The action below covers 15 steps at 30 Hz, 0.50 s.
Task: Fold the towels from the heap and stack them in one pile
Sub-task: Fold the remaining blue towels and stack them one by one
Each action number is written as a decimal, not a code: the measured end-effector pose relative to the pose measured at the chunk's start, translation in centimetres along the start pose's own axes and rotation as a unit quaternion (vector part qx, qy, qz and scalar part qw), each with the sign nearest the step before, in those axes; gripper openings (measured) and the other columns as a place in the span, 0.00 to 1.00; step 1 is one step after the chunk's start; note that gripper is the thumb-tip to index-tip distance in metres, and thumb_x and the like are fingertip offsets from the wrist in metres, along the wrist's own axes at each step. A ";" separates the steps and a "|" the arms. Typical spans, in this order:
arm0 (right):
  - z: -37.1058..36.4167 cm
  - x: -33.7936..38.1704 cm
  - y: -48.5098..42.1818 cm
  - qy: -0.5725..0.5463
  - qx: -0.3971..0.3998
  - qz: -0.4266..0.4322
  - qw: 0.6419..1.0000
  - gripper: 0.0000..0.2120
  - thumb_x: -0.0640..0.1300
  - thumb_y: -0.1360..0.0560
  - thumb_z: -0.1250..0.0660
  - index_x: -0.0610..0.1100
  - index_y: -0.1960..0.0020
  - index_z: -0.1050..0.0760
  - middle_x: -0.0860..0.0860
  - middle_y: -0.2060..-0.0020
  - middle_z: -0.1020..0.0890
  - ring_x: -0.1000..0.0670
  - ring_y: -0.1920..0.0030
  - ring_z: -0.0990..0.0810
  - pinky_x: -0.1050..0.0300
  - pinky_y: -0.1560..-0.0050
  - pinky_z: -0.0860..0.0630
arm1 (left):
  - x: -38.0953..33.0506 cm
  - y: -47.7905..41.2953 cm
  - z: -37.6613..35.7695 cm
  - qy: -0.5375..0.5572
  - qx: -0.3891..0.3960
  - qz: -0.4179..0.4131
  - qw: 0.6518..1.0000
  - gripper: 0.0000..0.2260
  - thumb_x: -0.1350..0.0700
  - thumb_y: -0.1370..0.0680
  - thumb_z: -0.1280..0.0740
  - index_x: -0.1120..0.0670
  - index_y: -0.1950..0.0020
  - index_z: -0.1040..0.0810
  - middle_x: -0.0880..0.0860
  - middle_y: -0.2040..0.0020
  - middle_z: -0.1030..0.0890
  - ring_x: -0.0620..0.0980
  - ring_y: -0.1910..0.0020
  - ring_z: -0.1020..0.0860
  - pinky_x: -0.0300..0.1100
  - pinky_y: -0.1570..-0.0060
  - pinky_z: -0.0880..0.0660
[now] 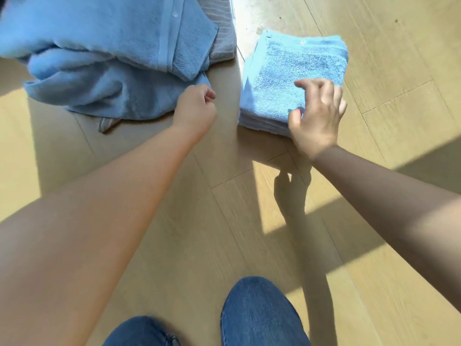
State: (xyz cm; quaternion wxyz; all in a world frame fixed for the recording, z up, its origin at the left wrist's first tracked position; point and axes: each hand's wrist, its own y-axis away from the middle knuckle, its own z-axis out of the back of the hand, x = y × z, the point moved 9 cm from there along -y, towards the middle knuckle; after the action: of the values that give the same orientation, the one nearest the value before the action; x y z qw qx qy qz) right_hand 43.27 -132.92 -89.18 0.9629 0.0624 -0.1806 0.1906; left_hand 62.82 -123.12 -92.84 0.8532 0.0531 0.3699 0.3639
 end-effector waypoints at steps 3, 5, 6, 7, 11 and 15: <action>-1.6 5.4 0.3 0.001 0.021 0.087 0.996 0.21 0.37 0.30 0.40 0.45 0.38 0.28 0.42 0.40 0.28 0.41 0.37 0.33 0.52 0.40 0.44 | 2.4 0.4 4.0 -0.078 -0.043 -0.010 0.996 0.16 0.64 0.25 0.44 0.58 0.39 0.27 0.58 0.38 0.28 0.56 0.39 0.29 0.48 0.40 0.32; -2.9 8.7 0.2 -0.010 0.042 0.106 0.993 0.19 0.38 0.28 0.40 0.44 0.37 0.28 0.42 0.40 0.28 0.41 0.37 0.33 0.51 0.41 0.42 | 4.0 0.7 6.7 -0.124 -0.067 -0.013 0.990 0.16 0.63 0.24 0.43 0.58 0.37 0.28 0.58 0.37 0.30 0.56 0.36 0.32 0.50 0.40 0.33; -3.7 10.2 -0.1 -0.014 0.059 0.110 0.992 0.19 0.38 0.27 0.41 0.44 0.37 0.29 0.43 0.40 0.28 0.41 0.36 0.34 0.50 0.41 0.42 | 4.8 0.9 8.0 -0.140 -0.077 -0.011 0.987 0.16 0.63 0.24 0.43 0.58 0.36 0.29 0.58 0.37 0.30 0.57 0.36 0.33 0.50 0.40 0.34; -4.6 11.7 -0.5 -0.012 0.079 0.113 0.990 0.18 0.39 0.26 0.41 0.44 0.36 0.29 0.43 0.39 0.29 0.42 0.36 0.34 0.51 0.40 0.41 | 5.6 1.0 9.4 -0.151 -0.086 -0.006 0.985 0.16 0.63 0.24 0.42 0.59 0.36 0.29 0.59 0.36 0.31 0.57 0.36 0.34 0.51 0.40 0.34; -9.7 16.5 -2.0 0.011 0.201 0.115 0.973 0.18 0.43 0.24 0.42 0.45 0.34 0.31 0.44 0.37 0.30 0.43 0.34 0.34 0.50 0.35 0.37 | 8.8 1.2 14.2 -0.167 -0.108 0.031 0.980 0.16 0.62 0.24 0.42 0.60 0.35 0.30 0.60 0.35 0.32 0.58 0.35 0.35 0.51 0.39 0.36; -13.5 19.0 -2.7 -0.029 0.296 0.066 0.953 0.21 0.43 0.25 0.39 0.44 0.33 0.31 0.42 0.34 0.31 0.42 0.34 0.31 0.51 0.33 0.34 | 11.6 2.6 17.0 -0.190 -0.107 0.054 0.974 0.18 0.62 0.23 0.43 0.59 0.33 0.32 0.59 0.34 0.33 0.58 0.34 0.36 0.50 0.37 0.37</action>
State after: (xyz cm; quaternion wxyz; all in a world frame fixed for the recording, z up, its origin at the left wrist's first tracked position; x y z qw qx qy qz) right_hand 65.12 -126.33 -94.79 0.8810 0.3379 -0.1478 0.2963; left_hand 78.04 -110.55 -86.50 0.8878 0.0495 0.1562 0.4300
